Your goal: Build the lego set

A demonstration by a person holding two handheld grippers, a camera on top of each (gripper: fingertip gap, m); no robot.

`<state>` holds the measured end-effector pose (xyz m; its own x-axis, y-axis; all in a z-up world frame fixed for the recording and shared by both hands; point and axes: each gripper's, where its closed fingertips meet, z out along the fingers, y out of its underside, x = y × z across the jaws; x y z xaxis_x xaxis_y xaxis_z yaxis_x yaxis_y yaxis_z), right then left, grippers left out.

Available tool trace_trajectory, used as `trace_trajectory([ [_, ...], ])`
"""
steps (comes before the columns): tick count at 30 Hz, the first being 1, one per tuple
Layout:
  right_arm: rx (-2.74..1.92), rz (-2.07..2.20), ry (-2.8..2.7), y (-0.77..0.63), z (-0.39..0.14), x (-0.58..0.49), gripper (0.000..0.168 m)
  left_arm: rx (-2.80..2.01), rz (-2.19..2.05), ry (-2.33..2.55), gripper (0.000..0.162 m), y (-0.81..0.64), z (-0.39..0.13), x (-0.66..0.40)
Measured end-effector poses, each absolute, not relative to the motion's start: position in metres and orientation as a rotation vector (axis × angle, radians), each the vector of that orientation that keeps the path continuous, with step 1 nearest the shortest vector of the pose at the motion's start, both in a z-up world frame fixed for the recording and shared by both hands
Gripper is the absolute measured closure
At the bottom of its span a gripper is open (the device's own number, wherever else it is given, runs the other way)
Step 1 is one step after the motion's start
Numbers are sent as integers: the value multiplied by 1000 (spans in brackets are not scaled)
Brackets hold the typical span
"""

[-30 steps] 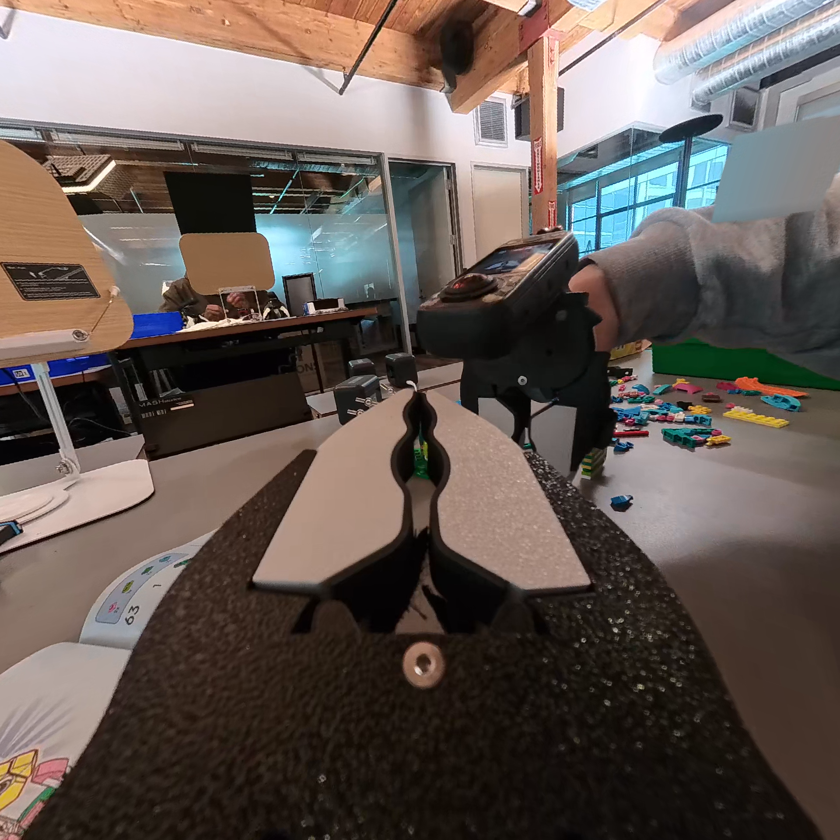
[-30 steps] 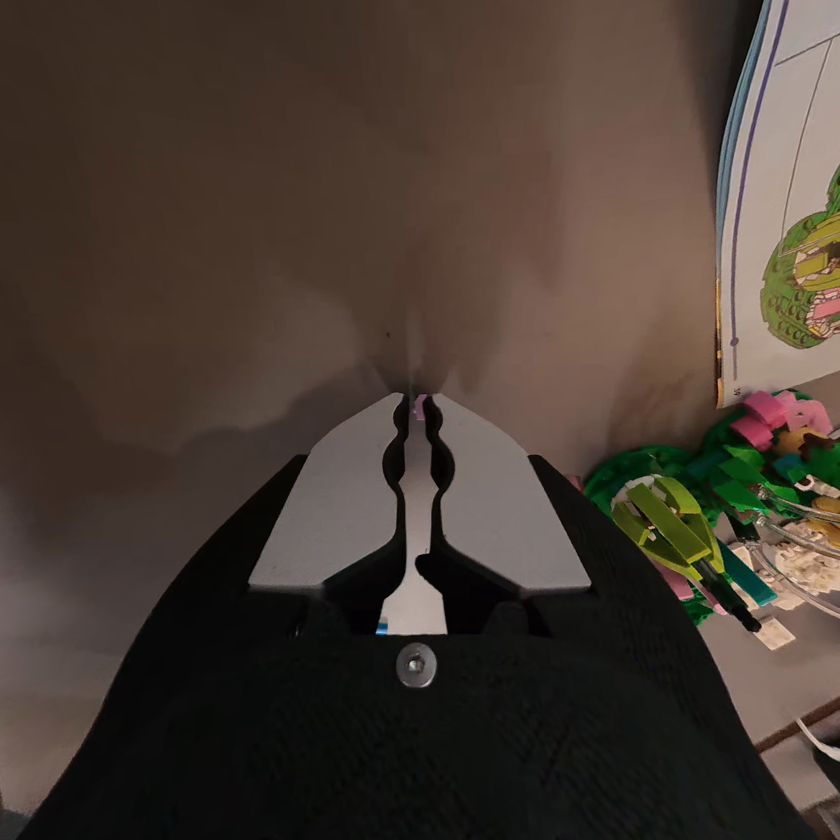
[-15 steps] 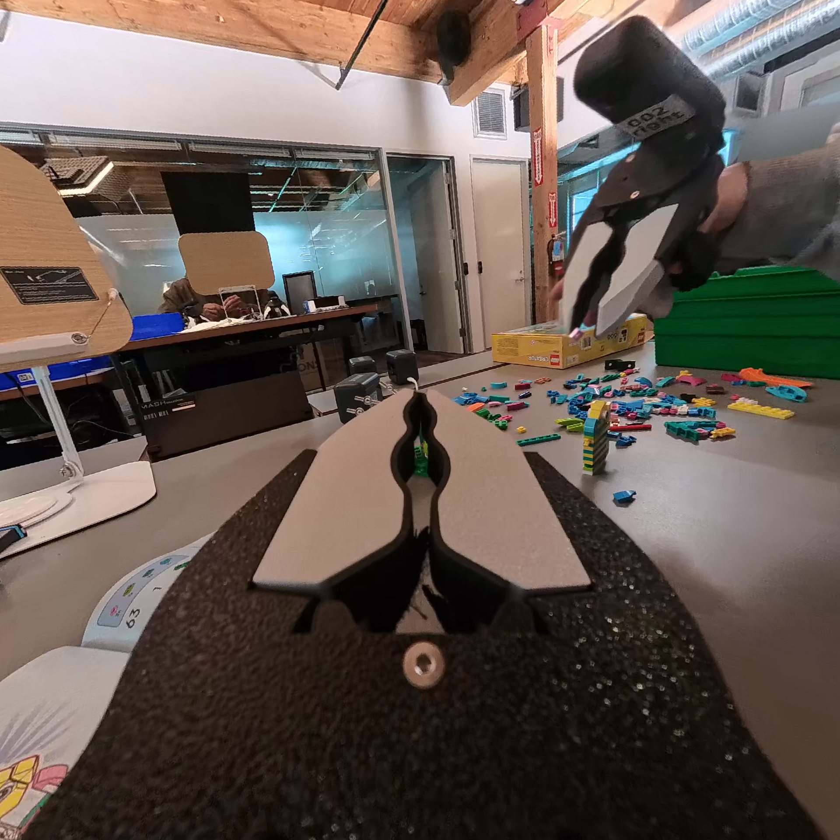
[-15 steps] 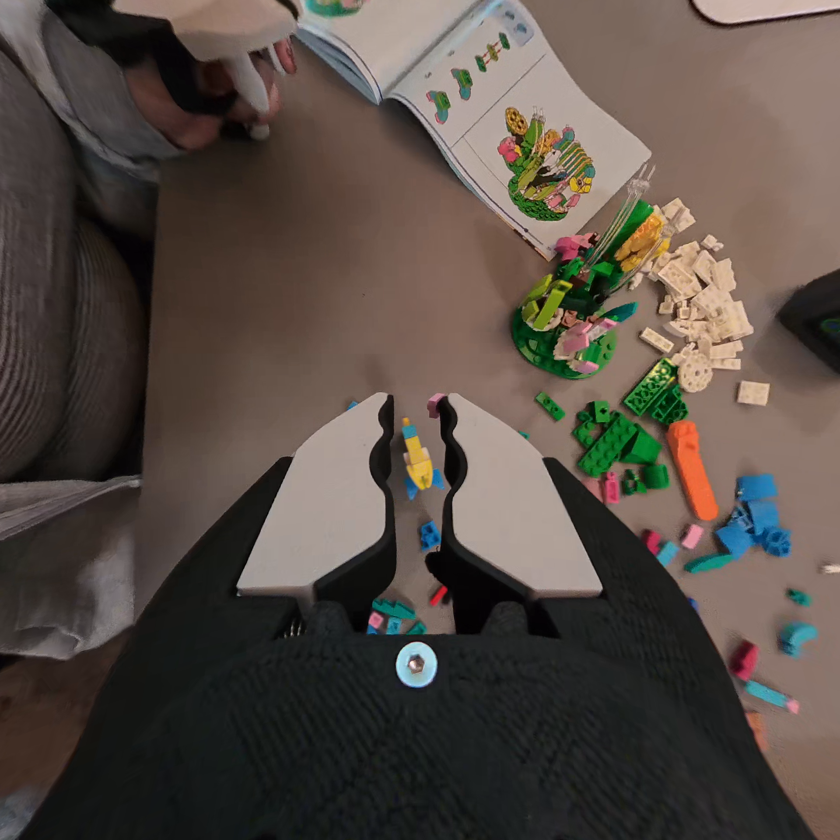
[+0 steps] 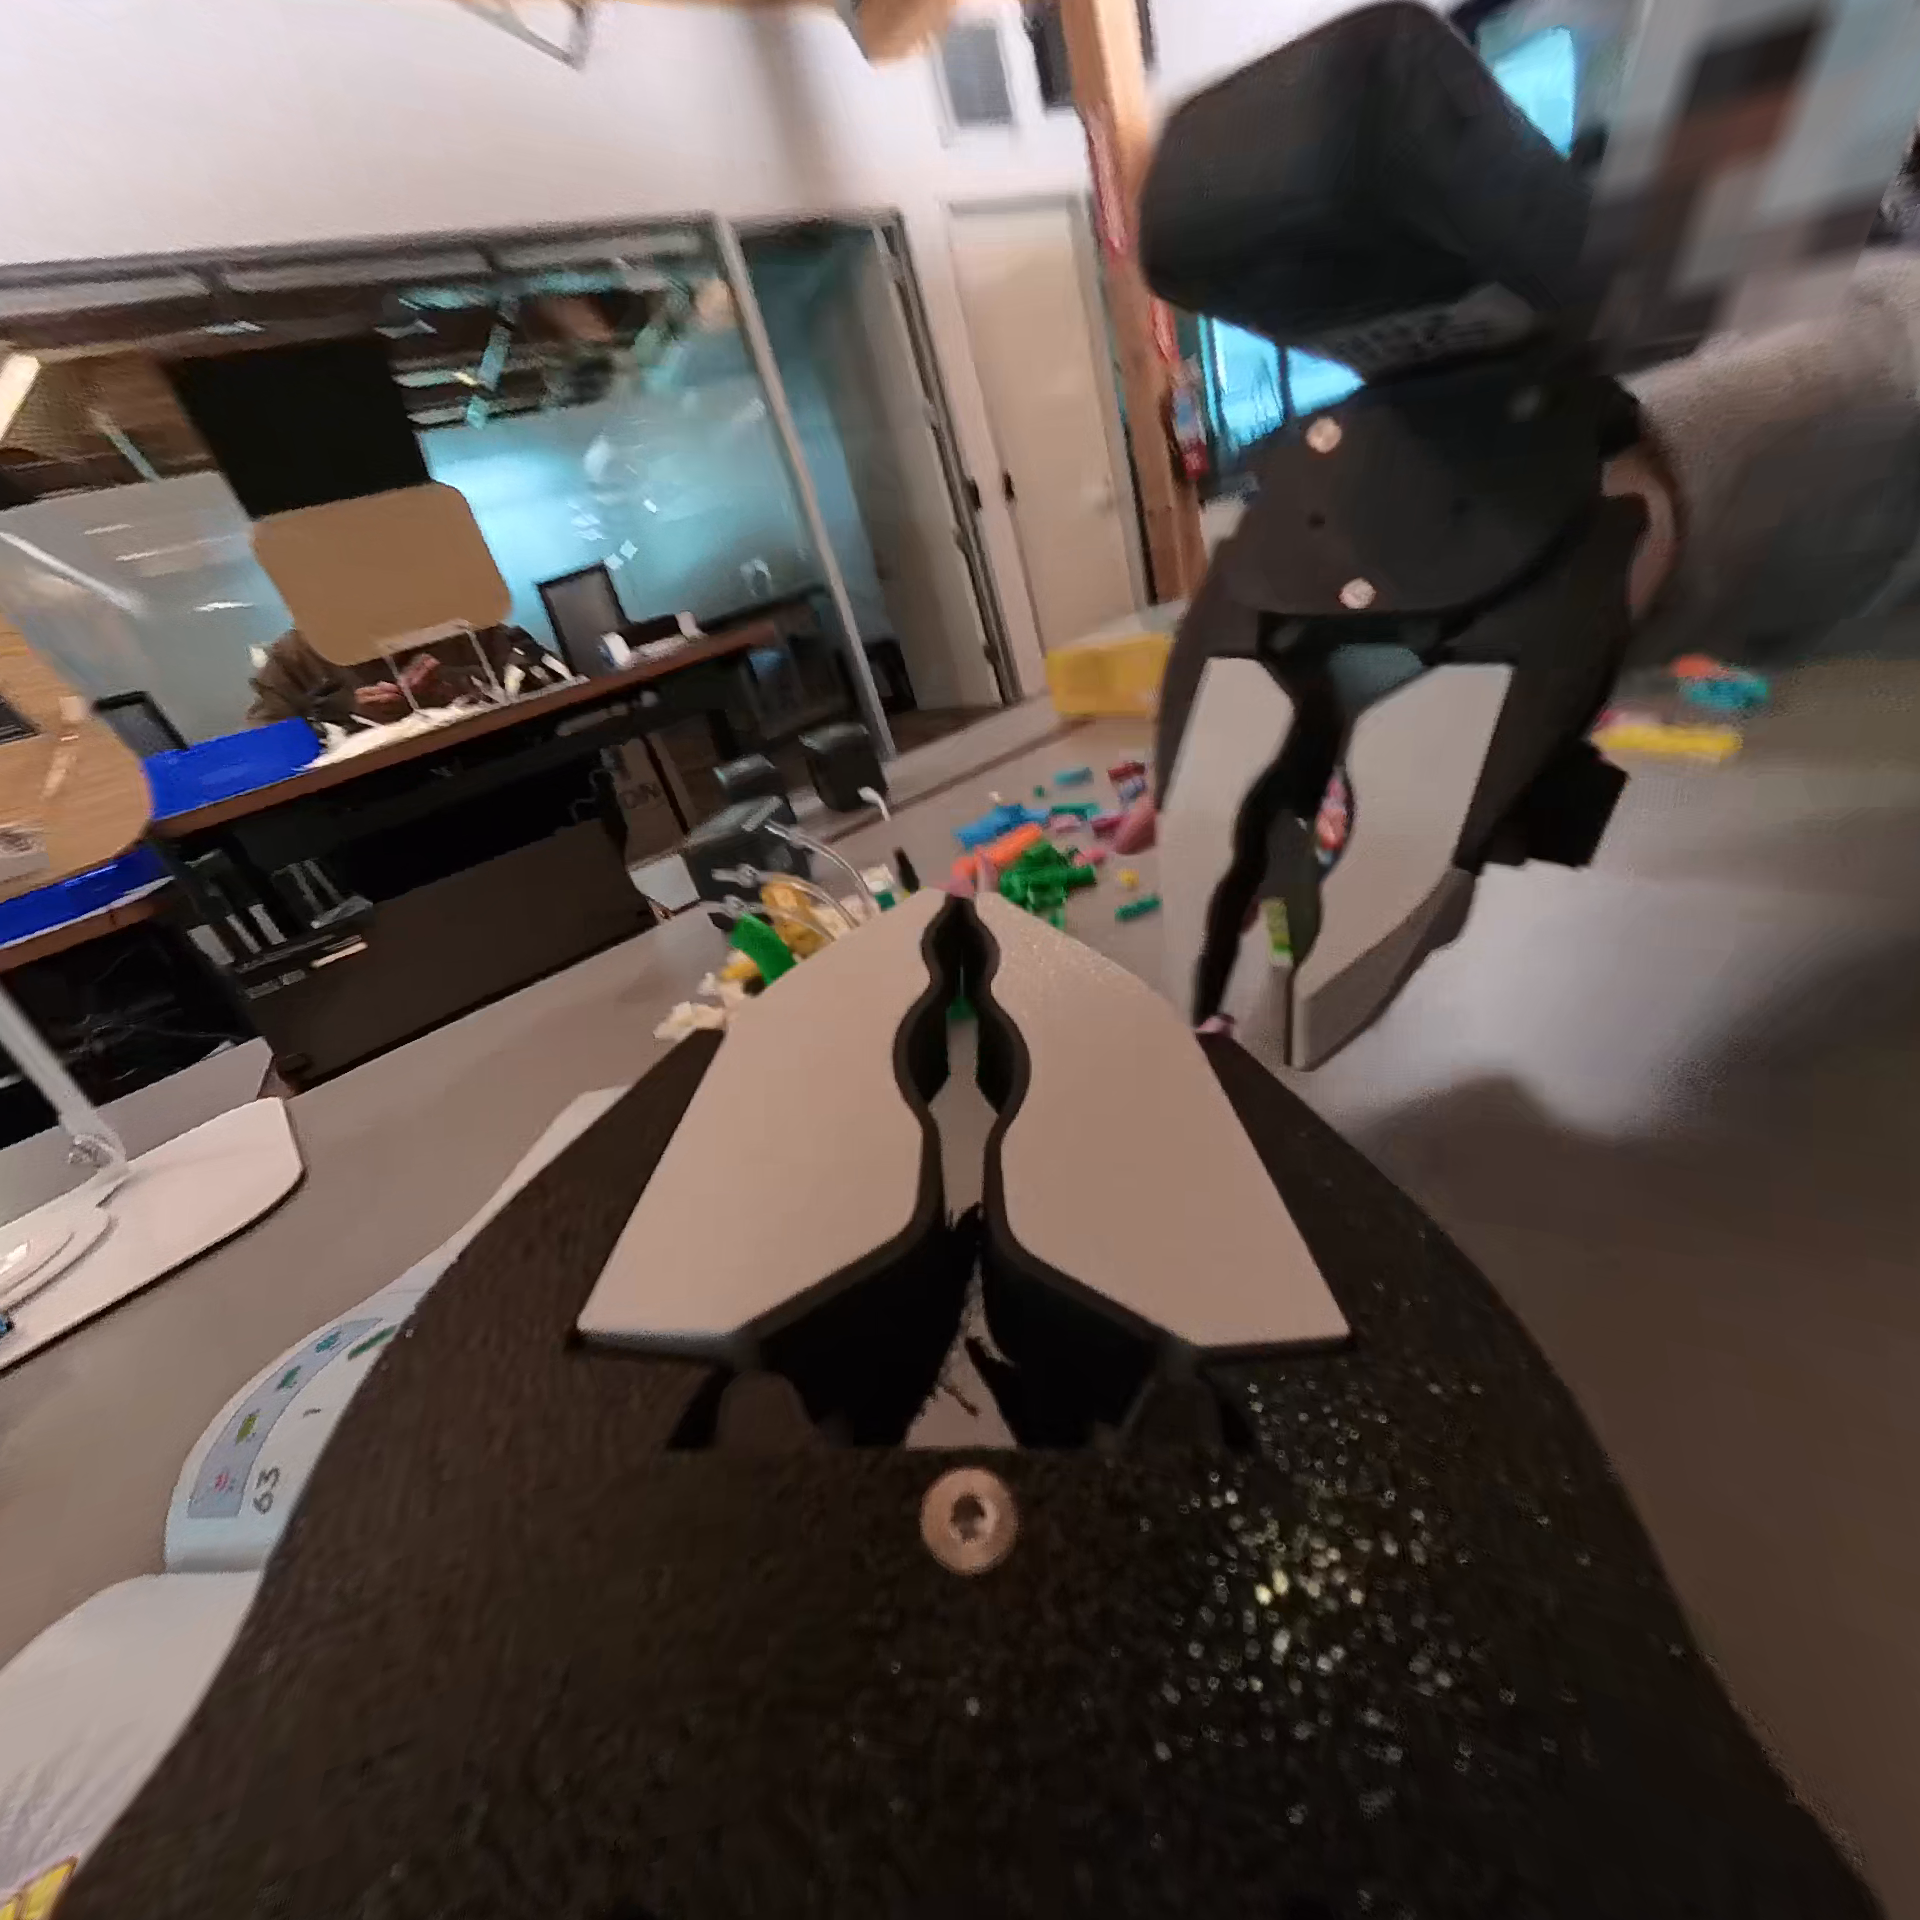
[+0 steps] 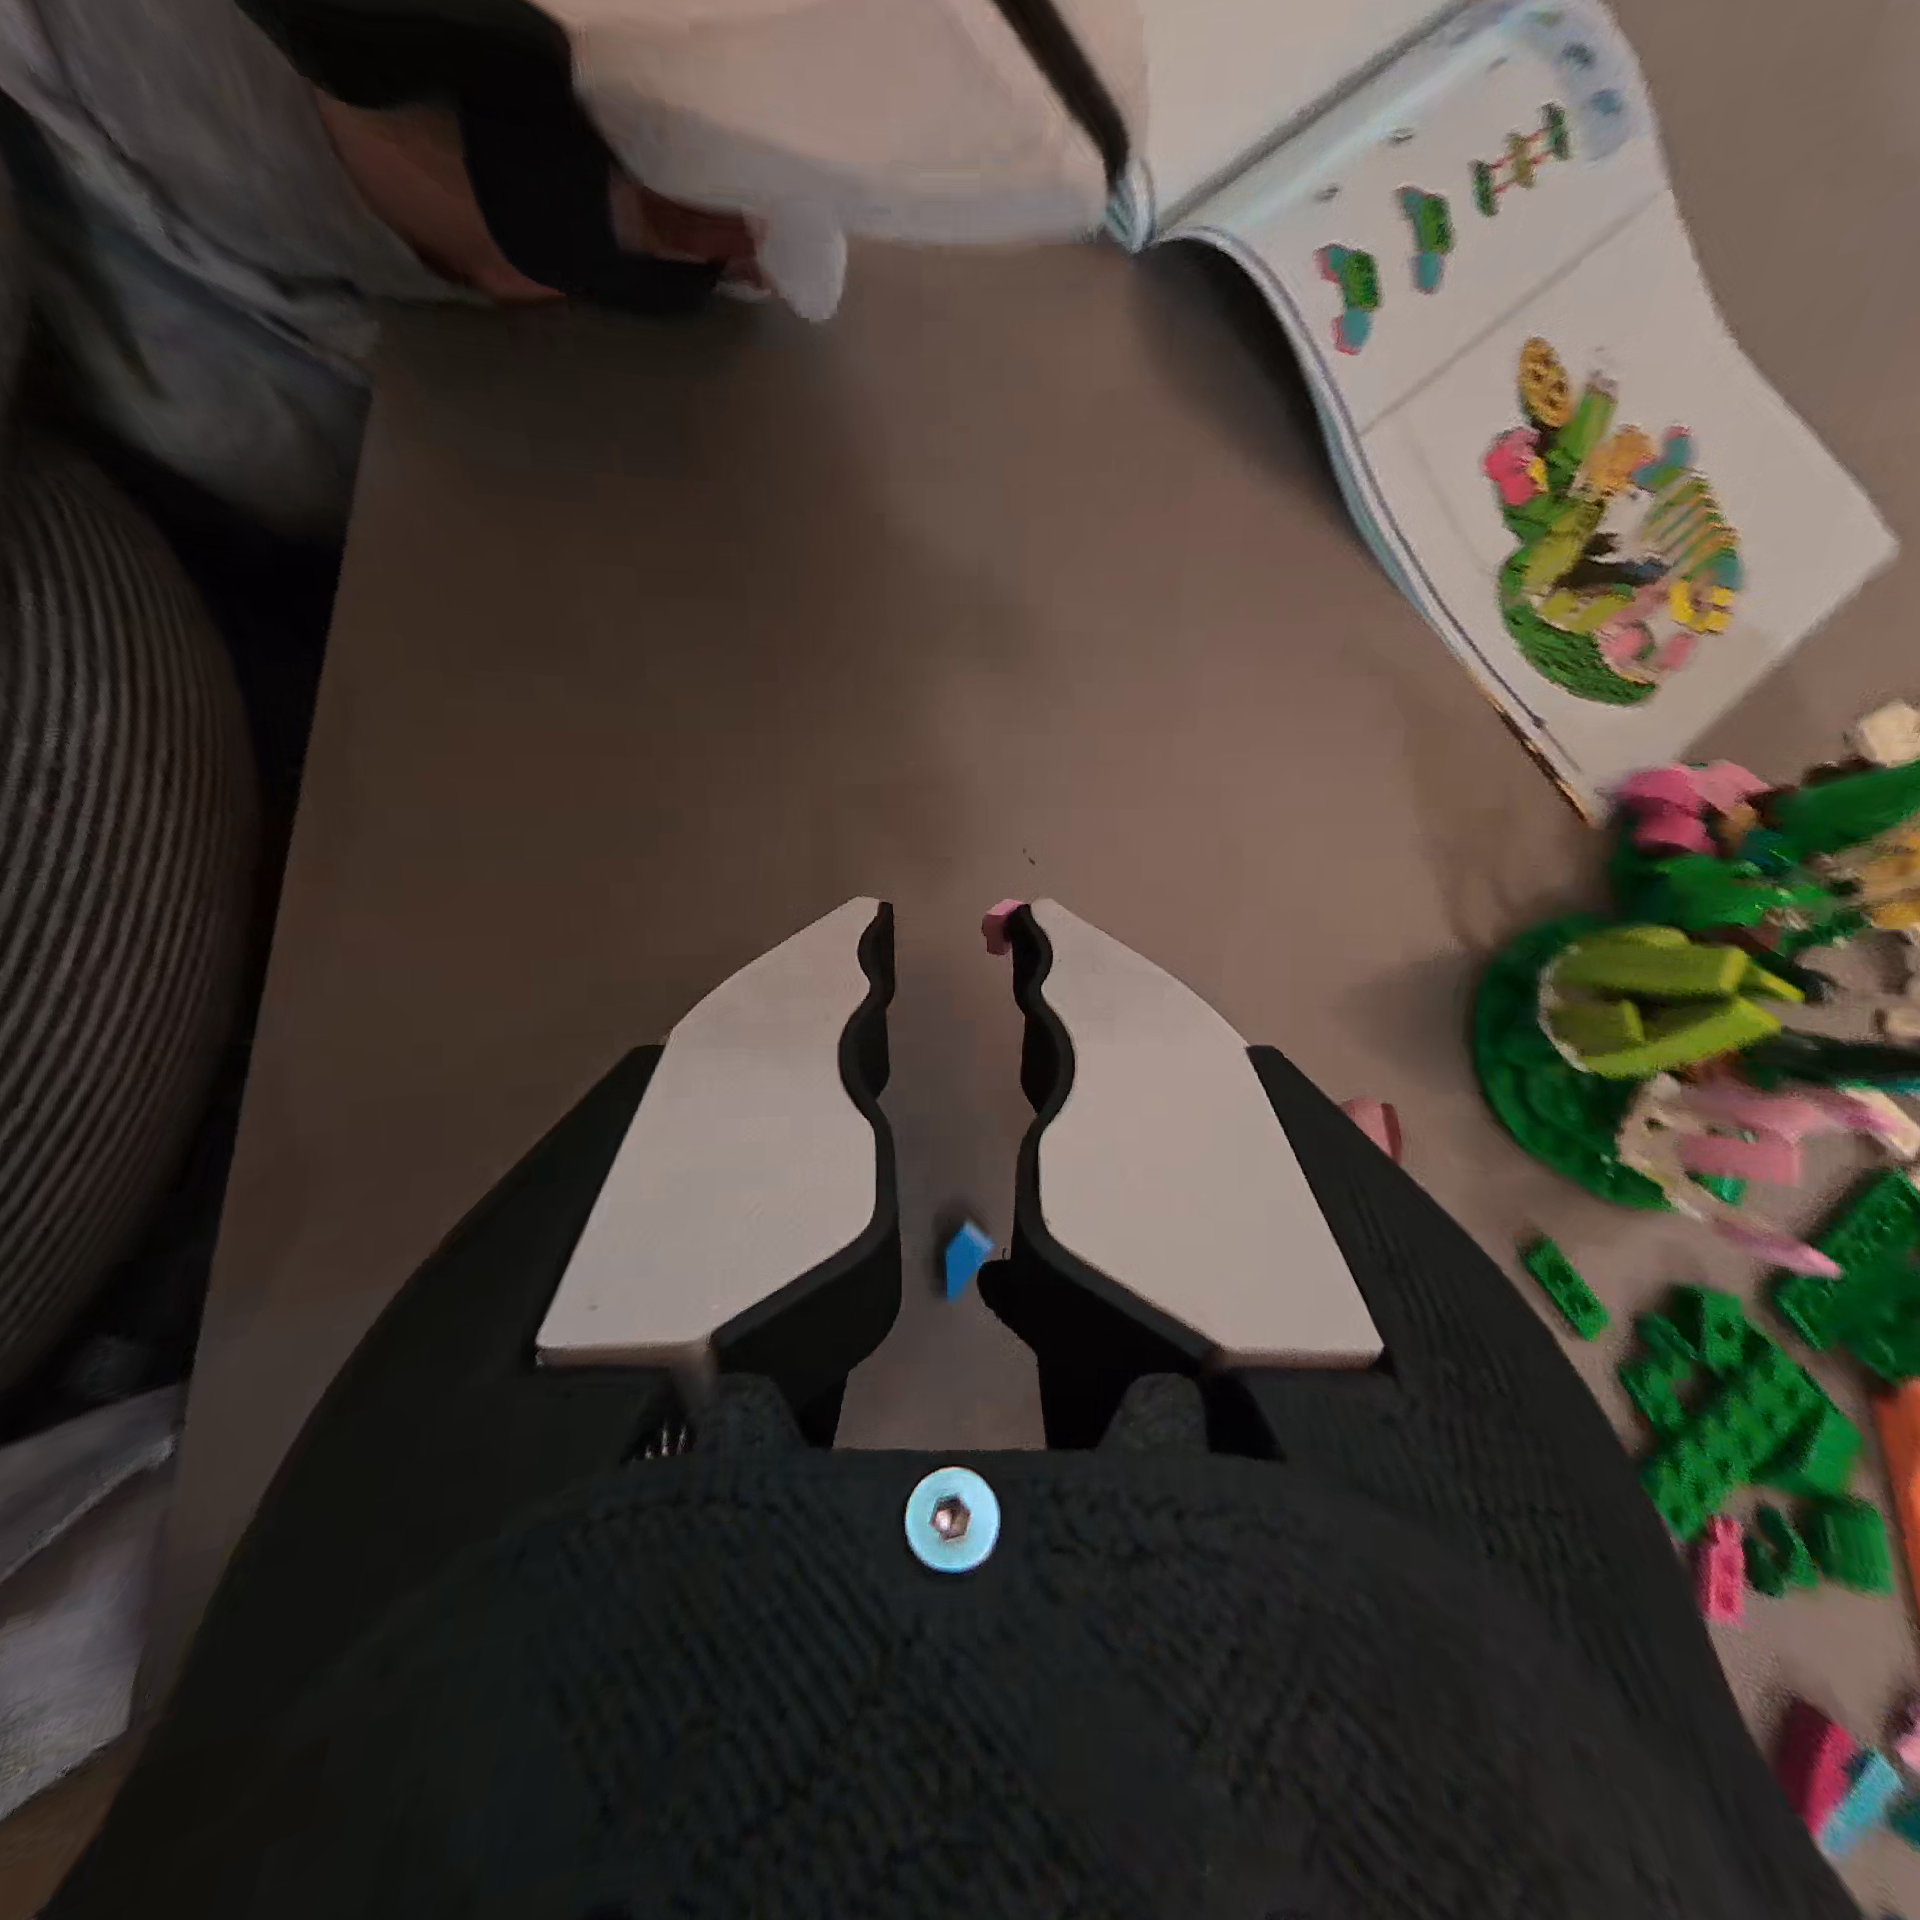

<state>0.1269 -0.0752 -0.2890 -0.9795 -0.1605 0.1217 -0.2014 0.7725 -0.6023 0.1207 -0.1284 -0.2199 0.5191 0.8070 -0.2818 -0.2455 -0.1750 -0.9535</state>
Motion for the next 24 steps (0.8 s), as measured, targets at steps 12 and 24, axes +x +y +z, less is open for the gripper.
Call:
trace_trajectory([
  [12,275,831,-2956,-81,-316,133,123,-1858,1159,-446,162,-117,-266,112],
  [24,36,771,-3152,-70,-319,135,92,-1855,1154,-444,162,-119,-264,115],
])
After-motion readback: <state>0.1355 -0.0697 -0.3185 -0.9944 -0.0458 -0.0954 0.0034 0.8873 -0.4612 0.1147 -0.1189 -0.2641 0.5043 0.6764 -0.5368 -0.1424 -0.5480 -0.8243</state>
